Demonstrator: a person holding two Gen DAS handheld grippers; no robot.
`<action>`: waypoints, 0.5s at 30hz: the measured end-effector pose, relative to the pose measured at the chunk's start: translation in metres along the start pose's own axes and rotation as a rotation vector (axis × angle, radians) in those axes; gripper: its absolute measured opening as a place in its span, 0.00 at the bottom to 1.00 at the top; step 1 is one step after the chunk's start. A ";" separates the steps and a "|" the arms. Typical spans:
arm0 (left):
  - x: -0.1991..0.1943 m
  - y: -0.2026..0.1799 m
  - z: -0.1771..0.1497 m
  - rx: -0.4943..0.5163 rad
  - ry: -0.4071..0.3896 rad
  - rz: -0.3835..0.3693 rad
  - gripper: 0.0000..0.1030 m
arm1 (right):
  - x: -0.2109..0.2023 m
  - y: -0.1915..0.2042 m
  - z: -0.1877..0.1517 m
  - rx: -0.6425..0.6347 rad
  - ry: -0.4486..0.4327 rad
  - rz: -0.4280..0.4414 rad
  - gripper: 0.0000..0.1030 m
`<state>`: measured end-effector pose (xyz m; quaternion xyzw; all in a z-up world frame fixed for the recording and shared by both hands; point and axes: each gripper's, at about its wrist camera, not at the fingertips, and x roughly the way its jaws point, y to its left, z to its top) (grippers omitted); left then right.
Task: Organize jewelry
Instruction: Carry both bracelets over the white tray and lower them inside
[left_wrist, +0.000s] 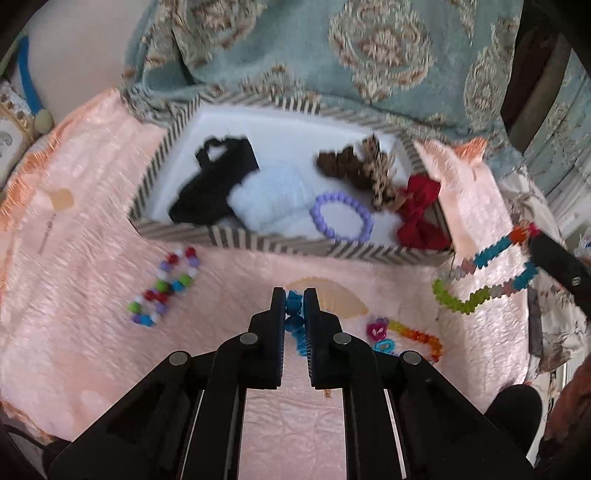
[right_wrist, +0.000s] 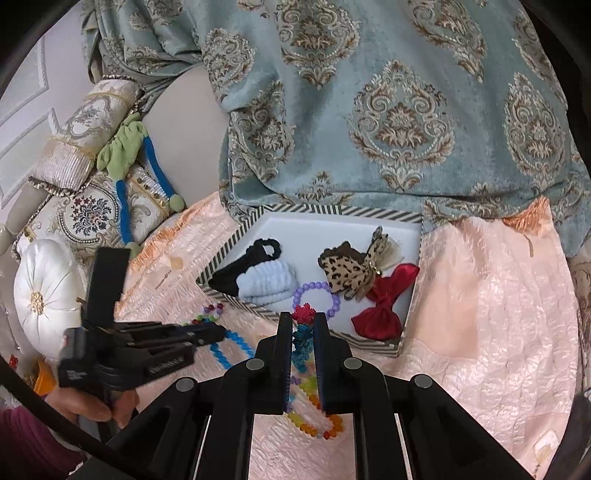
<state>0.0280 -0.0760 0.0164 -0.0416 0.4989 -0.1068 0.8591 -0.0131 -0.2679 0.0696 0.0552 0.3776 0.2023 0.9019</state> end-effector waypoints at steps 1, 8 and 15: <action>-0.006 0.001 0.003 0.002 -0.013 0.004 0.08 | 0.000 0.001 0.002 -0.005 -0.001 0.000 0.10; -0.031 0.015 0.026 -0.003 -0.065 0.038 0.08 | 0.004 0.007 0.015 -0.023 0.000 0.003 0.10; -0.035 0.021 0.049 0.008 -0.091 0.072 0.08 | 0.013 0.018 0.028 -0.060 0.004 0.008 0.10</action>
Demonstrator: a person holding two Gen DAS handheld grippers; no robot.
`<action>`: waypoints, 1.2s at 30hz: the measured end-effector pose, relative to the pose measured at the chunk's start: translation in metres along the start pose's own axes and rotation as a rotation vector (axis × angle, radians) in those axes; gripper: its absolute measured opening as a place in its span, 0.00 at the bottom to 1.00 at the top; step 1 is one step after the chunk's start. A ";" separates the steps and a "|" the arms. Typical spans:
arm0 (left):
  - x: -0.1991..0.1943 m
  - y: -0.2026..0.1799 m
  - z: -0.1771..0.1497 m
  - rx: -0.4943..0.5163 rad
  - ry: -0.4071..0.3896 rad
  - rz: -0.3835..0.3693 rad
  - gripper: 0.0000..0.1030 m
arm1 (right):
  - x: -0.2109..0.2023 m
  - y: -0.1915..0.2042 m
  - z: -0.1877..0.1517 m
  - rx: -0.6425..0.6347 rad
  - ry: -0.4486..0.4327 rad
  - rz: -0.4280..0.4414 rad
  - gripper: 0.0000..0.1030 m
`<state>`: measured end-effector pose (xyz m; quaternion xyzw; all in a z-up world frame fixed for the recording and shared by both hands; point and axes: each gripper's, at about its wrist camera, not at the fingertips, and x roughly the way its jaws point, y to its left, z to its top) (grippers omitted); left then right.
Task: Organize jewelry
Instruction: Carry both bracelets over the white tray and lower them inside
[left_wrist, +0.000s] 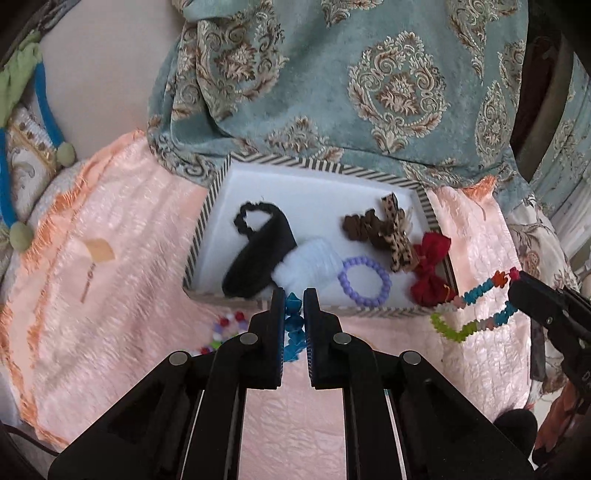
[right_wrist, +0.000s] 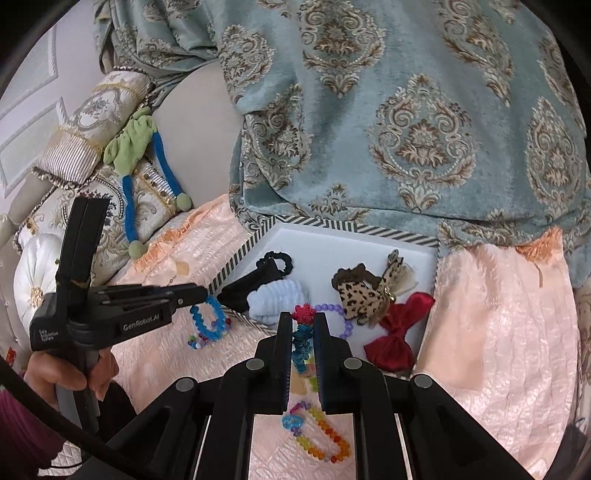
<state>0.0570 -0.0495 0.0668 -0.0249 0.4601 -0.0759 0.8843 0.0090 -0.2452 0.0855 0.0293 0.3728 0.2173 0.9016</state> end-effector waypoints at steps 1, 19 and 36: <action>0.001 0.000 0.003 0.002 -0.003 0.004 0.08 | 0.002 0.001 0.003 -0.006 0.001 0.000 0.10; 0.024 0.013 0.061 0.002 -0.003 0.052 0.08 | 0.043 -0.001 0.044 -0.057 0.021 -0.009 0.10; 0.093 0.007 0.119 -0.055 0.017 0.026 0.08 | 0.128 -0.027 0.093 0.011 0.058 0.009 0.10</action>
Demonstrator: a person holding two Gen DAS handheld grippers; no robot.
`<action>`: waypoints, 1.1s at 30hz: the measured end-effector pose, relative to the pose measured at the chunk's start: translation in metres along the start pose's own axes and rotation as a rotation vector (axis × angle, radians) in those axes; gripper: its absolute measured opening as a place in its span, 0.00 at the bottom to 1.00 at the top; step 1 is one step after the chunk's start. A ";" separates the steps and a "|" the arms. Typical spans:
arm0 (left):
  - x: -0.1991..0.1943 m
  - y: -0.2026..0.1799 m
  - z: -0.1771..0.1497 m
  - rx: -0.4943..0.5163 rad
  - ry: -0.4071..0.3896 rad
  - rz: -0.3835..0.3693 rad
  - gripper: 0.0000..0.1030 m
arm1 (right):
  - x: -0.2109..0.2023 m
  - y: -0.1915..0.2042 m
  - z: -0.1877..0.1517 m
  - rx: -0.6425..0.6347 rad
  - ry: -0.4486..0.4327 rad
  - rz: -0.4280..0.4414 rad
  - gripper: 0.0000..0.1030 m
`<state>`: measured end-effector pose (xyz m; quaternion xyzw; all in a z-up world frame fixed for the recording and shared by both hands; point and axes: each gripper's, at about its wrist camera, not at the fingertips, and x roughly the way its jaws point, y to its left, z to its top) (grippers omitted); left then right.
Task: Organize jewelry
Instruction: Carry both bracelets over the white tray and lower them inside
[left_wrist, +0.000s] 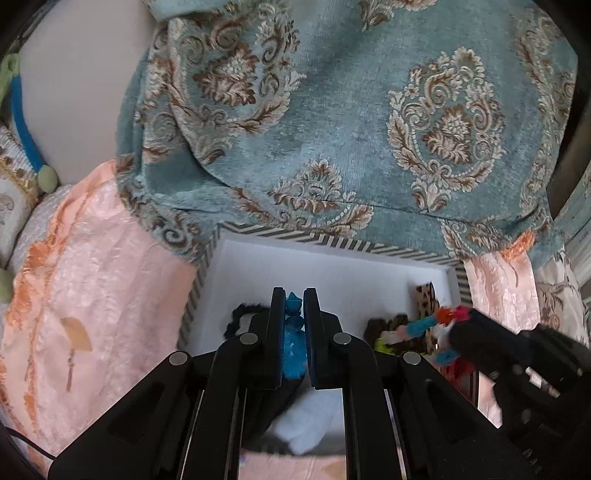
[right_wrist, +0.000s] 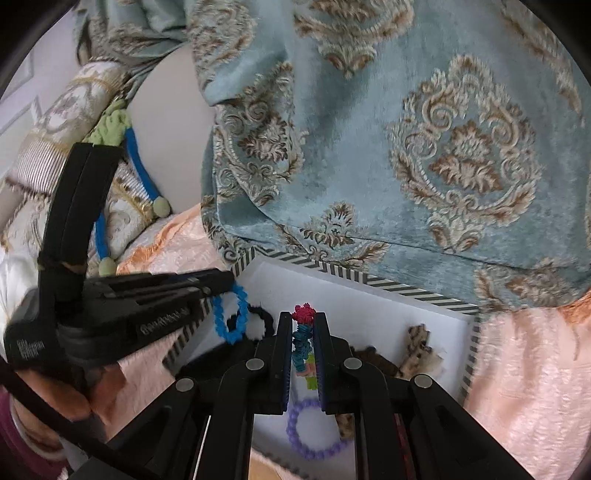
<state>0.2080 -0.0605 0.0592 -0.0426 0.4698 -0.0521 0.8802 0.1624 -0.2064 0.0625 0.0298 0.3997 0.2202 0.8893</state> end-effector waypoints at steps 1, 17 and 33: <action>0.008 0.000 0.004 -0.005 0.006 -0.004 0.08 | 0.008 -0.003 0.003 0.018 0.002 0.012 0.10; 0.091 0.042 0.002 -0.084 0.111 0.060 0.08 | 0.095 -0.060 -0.001 0.070 0.147 -0.129 0.10; 0.099 0.036 -0.012 -0.070 0.112 0.083 0.30 | 0.112 -0.074 -0.022 0.080 0.209 -0.220 0.39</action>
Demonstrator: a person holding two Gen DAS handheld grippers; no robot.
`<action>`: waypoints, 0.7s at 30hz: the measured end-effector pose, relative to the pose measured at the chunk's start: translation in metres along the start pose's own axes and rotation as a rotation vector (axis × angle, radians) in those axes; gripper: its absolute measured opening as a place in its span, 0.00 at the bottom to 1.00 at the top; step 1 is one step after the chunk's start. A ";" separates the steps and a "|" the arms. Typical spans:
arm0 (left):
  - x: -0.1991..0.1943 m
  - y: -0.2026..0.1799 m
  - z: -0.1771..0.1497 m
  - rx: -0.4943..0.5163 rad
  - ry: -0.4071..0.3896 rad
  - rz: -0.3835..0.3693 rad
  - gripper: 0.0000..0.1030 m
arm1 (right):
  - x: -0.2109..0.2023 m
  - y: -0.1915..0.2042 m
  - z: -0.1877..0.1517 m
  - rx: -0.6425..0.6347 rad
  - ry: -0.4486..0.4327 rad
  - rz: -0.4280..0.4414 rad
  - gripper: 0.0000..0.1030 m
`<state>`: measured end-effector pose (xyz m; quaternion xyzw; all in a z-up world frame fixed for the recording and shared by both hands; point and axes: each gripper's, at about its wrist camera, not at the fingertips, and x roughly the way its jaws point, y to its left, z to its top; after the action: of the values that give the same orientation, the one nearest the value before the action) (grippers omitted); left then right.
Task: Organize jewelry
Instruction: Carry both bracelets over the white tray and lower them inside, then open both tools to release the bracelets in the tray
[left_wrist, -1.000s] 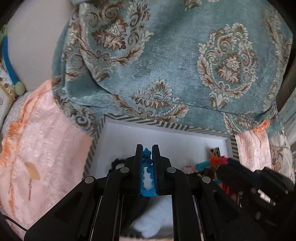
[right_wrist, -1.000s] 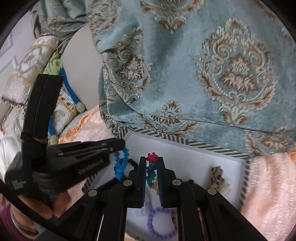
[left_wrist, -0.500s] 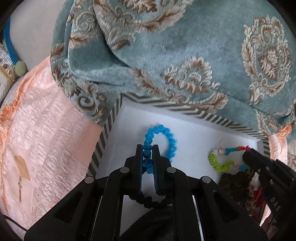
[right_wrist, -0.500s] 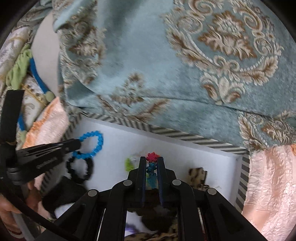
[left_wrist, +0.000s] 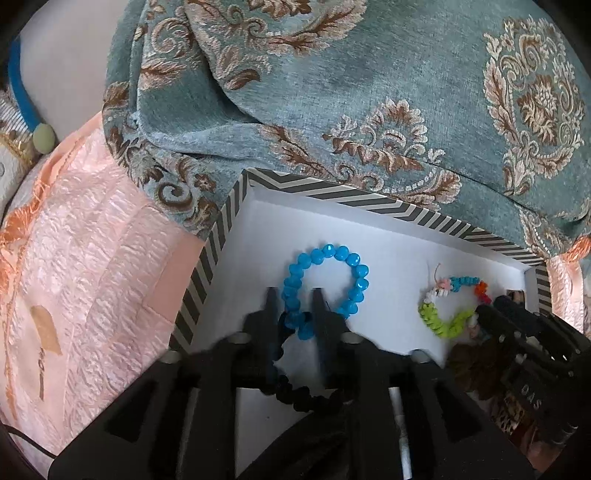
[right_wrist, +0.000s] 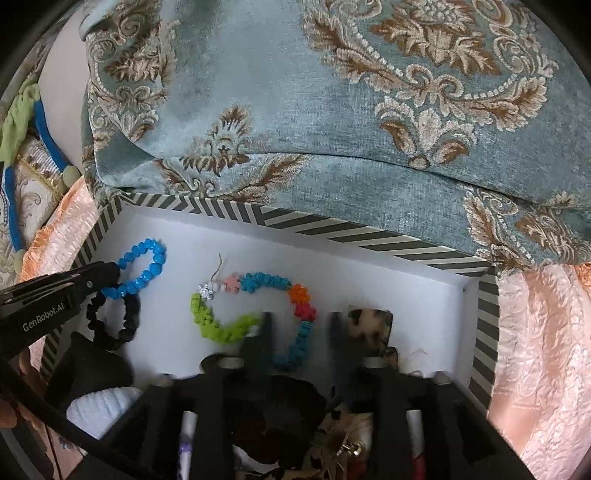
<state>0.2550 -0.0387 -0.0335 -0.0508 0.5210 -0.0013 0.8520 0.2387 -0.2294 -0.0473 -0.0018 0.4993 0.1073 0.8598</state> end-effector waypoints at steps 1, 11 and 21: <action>-0.003 0.003 -0.002 -0.011 -0.002 -0.011 0.38 | -0.004 0.000 -0.002 -0.001 -0.011 0.004 0.39; -0.041 0.012 -0.019 -0.013 -0.062 0.002 0.41 | -0.050 0.015 -0.018 -0.011 -0.079 0.031 0.43; -0.076 0.009 -0.034 0.024 -0.117 0.038 0.41 | -0.087 0.035 -0.030 -0.037 -0.126 0.047 0.45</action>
<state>0.1893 -0.0290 0.0175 -0.0308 0.4713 0.0115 0.8814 0.1648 -0.2141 0.0155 0.0005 0.4421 0.1366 0.8865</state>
